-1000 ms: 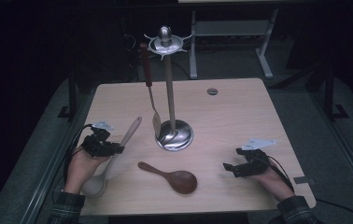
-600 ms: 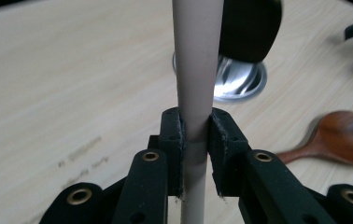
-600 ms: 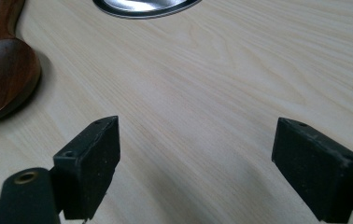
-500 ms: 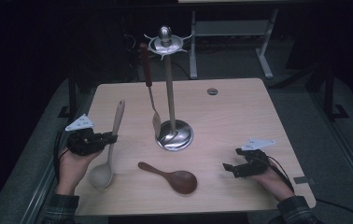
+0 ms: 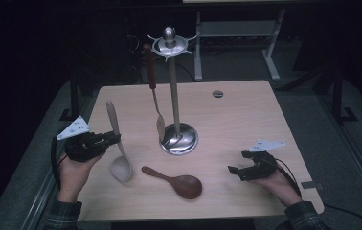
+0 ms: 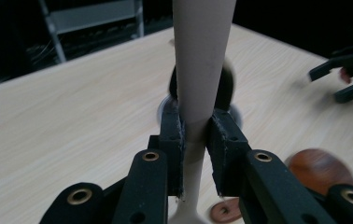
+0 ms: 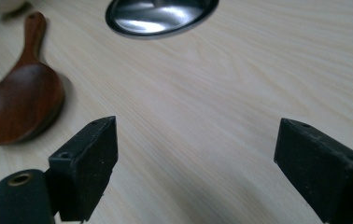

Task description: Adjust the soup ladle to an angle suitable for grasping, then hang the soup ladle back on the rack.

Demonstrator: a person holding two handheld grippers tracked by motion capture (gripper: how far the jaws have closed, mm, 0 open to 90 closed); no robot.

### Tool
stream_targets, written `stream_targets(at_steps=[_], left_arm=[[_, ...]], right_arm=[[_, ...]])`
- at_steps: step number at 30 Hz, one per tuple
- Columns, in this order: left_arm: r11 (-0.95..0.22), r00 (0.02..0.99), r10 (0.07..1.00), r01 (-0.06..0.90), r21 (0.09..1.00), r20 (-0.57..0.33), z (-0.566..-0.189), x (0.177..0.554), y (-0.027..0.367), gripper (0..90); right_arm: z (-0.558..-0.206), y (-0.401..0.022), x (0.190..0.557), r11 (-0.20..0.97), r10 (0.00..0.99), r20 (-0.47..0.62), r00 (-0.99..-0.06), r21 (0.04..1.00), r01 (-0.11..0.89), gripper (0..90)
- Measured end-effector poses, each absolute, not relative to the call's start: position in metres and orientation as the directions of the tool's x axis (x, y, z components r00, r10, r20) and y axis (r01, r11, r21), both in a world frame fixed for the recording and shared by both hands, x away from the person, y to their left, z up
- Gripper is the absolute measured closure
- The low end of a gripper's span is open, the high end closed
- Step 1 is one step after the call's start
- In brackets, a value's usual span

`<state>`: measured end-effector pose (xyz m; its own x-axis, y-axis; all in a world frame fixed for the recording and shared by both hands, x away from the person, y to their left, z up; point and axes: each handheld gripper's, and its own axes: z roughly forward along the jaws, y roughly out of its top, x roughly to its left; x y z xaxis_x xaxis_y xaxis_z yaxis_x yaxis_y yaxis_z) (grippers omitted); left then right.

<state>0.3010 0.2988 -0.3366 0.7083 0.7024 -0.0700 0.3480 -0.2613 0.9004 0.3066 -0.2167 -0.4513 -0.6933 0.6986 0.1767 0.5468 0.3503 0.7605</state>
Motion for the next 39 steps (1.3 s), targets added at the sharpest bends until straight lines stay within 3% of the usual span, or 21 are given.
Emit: stream_targets(at_steps=[10, 20, 39], left_arm=[[-0.271, 0.739, 0.670, 0.335, 0.903, -0.073, -0.318, 0.292, 0.273, 76.3], [-0.269, 0.763, 0.641, 0.327, 0.906, -0.085, -0.312, 0.294, 0.244, 76.3], [-0.290, 0.790, 0.607, 0.322, 0.901, -0.087, -0.306, 0.302, 0.189, 76.3]], right_arm=[[-0.441, -0.208, 0.311, 0.344, 0.697, 0.177, -0.695, 0.768, 0.541, 17.0], [-0.414, -0.192, 0.320, 0.299, 0.668, 0.196, -0.718, 0.813, 0.500, 36.0], [-0.345, -0.152, 0.334, 0.197, 0.579, 0.227, -0.783, 0.893, 0.405, 46.1]])
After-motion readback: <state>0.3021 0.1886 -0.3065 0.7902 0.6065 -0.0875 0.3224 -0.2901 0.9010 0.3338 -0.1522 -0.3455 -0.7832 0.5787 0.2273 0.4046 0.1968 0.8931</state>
